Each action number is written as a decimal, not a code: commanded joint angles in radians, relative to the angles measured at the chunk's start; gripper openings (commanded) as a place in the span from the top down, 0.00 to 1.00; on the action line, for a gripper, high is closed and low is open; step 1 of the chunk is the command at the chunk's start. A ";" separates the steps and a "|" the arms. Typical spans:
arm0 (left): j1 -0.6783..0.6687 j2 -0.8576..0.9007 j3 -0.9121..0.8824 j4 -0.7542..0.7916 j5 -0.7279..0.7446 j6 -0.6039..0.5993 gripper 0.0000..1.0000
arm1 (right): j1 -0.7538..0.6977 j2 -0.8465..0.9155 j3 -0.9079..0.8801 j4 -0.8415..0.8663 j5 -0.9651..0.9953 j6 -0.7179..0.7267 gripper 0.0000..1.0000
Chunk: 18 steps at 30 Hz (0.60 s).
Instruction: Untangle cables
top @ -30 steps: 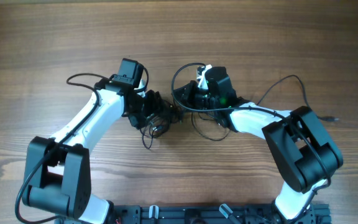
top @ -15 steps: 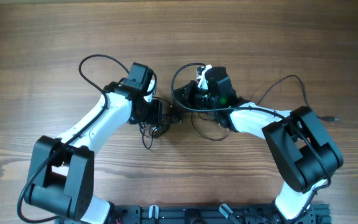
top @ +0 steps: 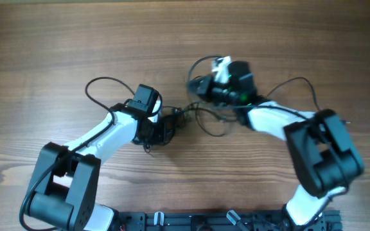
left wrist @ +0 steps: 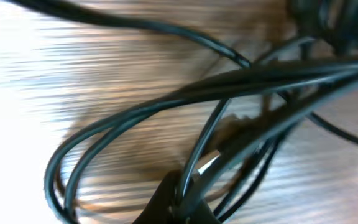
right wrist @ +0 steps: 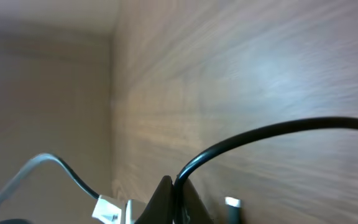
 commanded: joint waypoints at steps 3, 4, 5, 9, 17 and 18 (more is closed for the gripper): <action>0.122 0.012 -0.027 -0.029 -0.182 -0.168 0.96 | -0.285 -0.345 0.011 -0.226 -0.003 -0.217 0.95; 0.154 0.012 -0.027 -0.029 -0.181 -0.171 0.96 | -0.348 -0.424 0.011 -0.285 0.013 -0.254 0.96; 0.190 0.012 -0.027 -0.029 -0.181 -0.171 0.96 | -0.412 -0.497 0.011 -0.336 0.028 -0.282 0.95; 0.299 0.012 -0.027 -0.029 -0.181 -0.225 0.96 | -0.625 -0.711 0.011 -0.493 0.111 -0.349 0.95; 0.529 0.012 -0.027 -0.024 -0.067 -0.312 0.96 | -0.927 -0.865 0.011 -0.722 0.146 -0.389 0.95; 0.551 0.012 -0.027 -0.016 -0.019 -0.316 0.96 | -0.926 -0.859 0.011 -0.762 0.141 -0.414 0.95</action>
